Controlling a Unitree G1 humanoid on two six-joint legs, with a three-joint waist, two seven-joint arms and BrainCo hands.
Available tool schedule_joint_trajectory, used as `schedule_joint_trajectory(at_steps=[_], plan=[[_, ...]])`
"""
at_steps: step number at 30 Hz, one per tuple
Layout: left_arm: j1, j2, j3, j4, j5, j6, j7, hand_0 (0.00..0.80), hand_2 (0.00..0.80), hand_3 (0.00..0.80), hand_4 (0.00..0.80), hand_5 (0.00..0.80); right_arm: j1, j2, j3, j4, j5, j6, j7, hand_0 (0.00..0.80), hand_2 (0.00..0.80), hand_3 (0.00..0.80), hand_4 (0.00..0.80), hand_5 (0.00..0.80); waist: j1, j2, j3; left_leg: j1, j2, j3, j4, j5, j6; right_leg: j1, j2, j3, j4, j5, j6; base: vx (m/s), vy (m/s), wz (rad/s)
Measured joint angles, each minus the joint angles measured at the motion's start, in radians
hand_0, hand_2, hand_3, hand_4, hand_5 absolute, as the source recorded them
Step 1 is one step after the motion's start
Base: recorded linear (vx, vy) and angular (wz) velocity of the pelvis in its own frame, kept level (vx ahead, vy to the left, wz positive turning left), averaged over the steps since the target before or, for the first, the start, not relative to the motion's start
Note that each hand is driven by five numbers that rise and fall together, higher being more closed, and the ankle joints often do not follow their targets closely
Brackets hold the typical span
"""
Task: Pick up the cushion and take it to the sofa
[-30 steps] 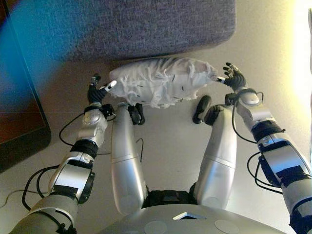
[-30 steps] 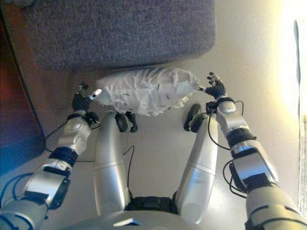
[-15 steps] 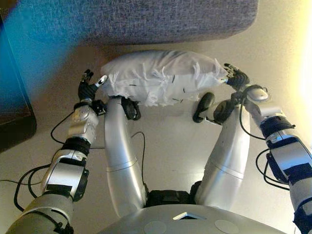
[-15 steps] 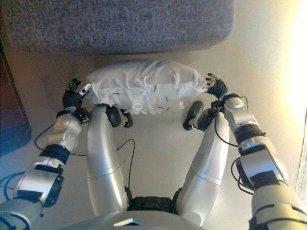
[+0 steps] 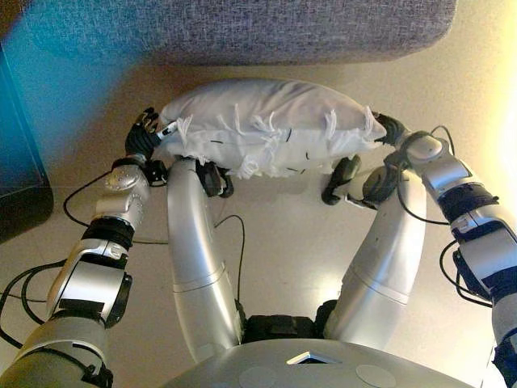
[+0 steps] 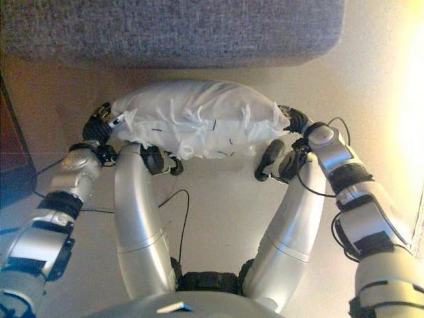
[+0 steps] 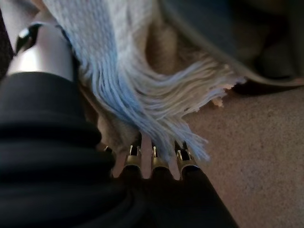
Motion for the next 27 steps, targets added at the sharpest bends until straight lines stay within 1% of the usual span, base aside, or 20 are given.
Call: schedule_joint_trajectory(at_steps=[1,3,5,9,13,17,19,24,27], plan=[[-0.002,0.005,-0.003,-0.001,0.0,0.009,-0.021,0.0,0.0,0.0,0.0,0.0,-0.003,-0.014,0.026,-0.022,-0.062,0.0,-0.03,0.0,0.0,0.0,0.0,0.0,0.0,0.0,0.0,-0.005,0.003,0.001,0.009,-0.002,0.001,-0.006,-0.002,0.004,0.011,-0.005,-0.001,0.015,-0.003,0.06],[-0.009,0.015,-0.011,-0.007,-0.002,0.017,-0.046,0.0,0.0,0.0,0.0,0.0,-0.015,-0.022,0.055,-0.037,-0.133,0.002,-0.079,0.0,0.0,0.0,0.0,0.0,0.0,0.0,0.0,-0.014,0.003,0.002,0.02,-0.002,0.001,-0.016,-0.01,0.009,0.03,-0.013,-0.003,0.009,0.001,0.11],[-0.02,0.024,-0.032,-0.007,-0.005,0.02,-0.062,0.0,0.0,0.0,0.0,0.0,-0.022,-0.021,0.066,-0.064,-0.177,0.003,-0.12,0.0,0.0,0.0,0.0,0.0,0.0,0.0,0.0,-0.019,0.006,0.002,0.027,-0.002,0.001,-0.022,-0.014,0.012,0.042,-0.019,-0.003,0.009,0.001,0.08],[-0.028,0.026,-0.038,-0.01,-0.012,0.029,-0.06,0.0,0.0,0.0,0.0,0.0,-0.034,-0.013,0.081,-0.132,-0.235,0.016,-0.161,0.0,0.0,0.0,0.0,0.0,0.0,0.0,0.0,-0.024,0.008,0.0,0.039,-0.004,0.003,-0.023,-0.018,0.013,0.057,-0.026,-0.003,0.016,-0.009,0.04],[-0.029,0.028,-0.047,-0.015,-0.009,0.024,-0.033,0.0,0.0,0.0,0.0,0.0,-0.031,-0.013,0.084,-0.171,-0.244,0.04,-0.165,0.0,0.0,0.0,0.0,0.0,0.0,0.0,0.0,-0.024,0.009,0.003,0.056,-0.007,0.01,-0.021,-0.031,0.019,0.075,-0.033,-0.002,0.036,-0.015,0.06],[-0.019,0.037,-0.059,-0.036,0.005,-0.016,0.005,0.0,0.0,0.0,0.0,0.0,-0.012,-0.014,0.079,-0.205,-0.243,0.05,-0.187,0.0,0.0,0.0,0.0,0.0,0.001,0.001,0.0,-0.024,0.019,0.004,0.085,-0.013,0.017,-0.02,-0.033,0.031,0.101,-0.038,0.001,0.055,0.008,0.02],[-0.014,0.041,-0.059,-0.045,0.039,-0.034,0.013,0.0,0.0,0.0,0.0,0.0,0.008,-0.015,0.079,-0.225,-0.243,0.049,-0.196,0.0,0.0,0.0,0.0,0.0,0.0,0.001,0.0,-0.023,0.021,0.002,0.093,-0.014,0.018,-0.021,-0.034,0.036,0.109,-0.038,0.001,0.058,0.007,0.02],[0.041,0.067,-0.052,-0.133,0.039,-0.056,0.021,0.0,0.0,0.0,0.0,0.0,0.069,-0.017,0.074,-0.253,-0.243,0.03,-0.206,0.0,0.0,0.0,0.0,0.0,0.0,0.002,0.001,-0.022,0.034,0.003,0.119,-0.018,0.021,-0.02,-0.037,0.049,0.135,-0.045,0.008,0.05,0.021,0.02],[0.091,0.068,-0.007,-0.167,0.008,-0.07,0.007,0.0,0.0,0.0,0.0,0.0,0.095,-0.017,0.072,-0.265,-0.243,0.0,-0.197,0.0,0.0,0.0,0.0,0.0,0.0,0.004,0.002,-0.018,0.043,0.008,0.129,-0.02,0.024,-0.021,-0.037,0.056,0.147,-0.046,0.008,0.042,0.016,-0.01]])
